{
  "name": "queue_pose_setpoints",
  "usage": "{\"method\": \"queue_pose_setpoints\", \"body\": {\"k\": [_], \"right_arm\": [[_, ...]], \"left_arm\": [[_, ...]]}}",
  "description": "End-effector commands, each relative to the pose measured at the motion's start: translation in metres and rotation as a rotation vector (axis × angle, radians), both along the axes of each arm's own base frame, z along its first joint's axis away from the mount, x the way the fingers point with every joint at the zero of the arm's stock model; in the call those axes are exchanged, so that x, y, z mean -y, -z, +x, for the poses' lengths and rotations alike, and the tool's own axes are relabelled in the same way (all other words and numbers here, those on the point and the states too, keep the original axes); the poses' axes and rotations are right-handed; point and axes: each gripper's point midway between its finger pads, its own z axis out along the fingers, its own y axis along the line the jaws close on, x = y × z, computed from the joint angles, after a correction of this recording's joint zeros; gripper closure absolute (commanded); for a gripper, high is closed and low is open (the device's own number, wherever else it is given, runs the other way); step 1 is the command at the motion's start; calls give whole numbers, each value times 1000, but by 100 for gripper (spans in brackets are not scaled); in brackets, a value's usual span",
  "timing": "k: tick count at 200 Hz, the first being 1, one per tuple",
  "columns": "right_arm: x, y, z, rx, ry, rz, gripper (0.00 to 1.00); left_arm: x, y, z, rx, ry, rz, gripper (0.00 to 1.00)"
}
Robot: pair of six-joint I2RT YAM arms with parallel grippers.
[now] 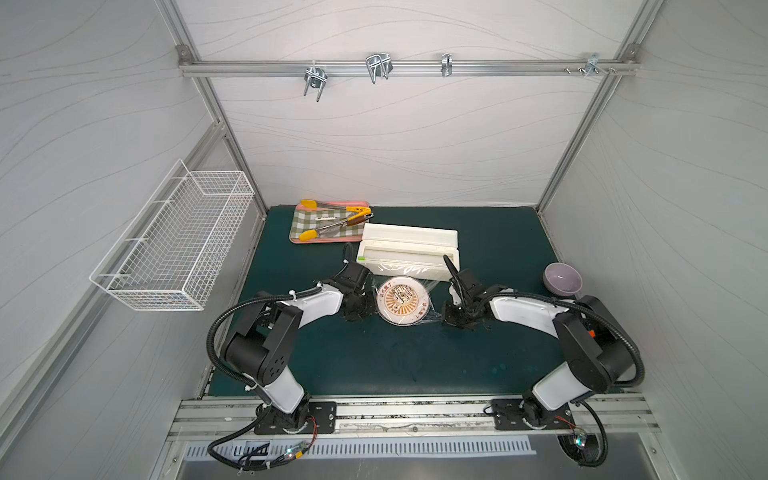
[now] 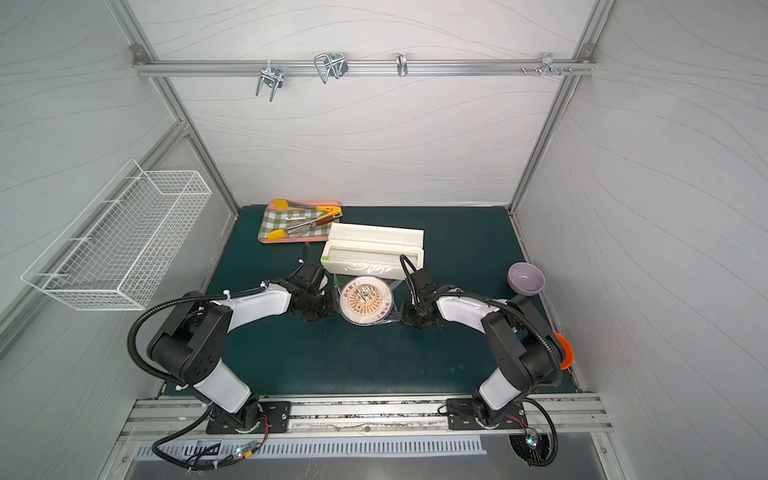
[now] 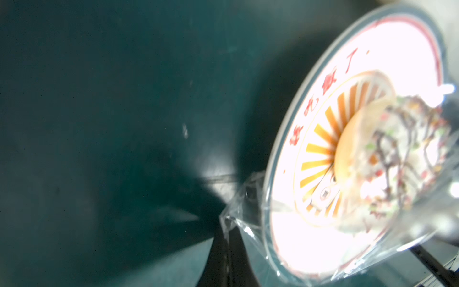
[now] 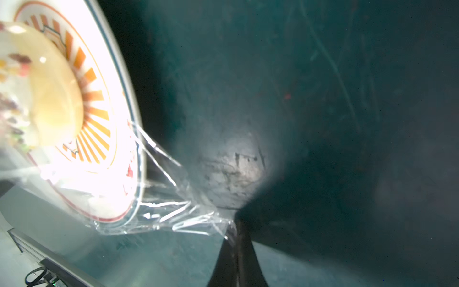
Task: Wrap the plate with plastic wrap
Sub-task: Cover the plate with plastic wrap.
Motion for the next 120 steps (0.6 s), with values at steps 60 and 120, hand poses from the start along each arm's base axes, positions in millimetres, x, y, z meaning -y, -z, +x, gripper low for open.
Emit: {"method": "queue_pose_setpoints", "body": {"k": [60, 120], "right_arm": [[18, 32, 38, 103, 147, -115, 100], [15, 43, 34, 77, 159, -98, 100]], "left_arm": [[-5, 12, 20, 8, -33, 11, 100], [-1, 6, 38, 9, -109, -165, 93]]}}
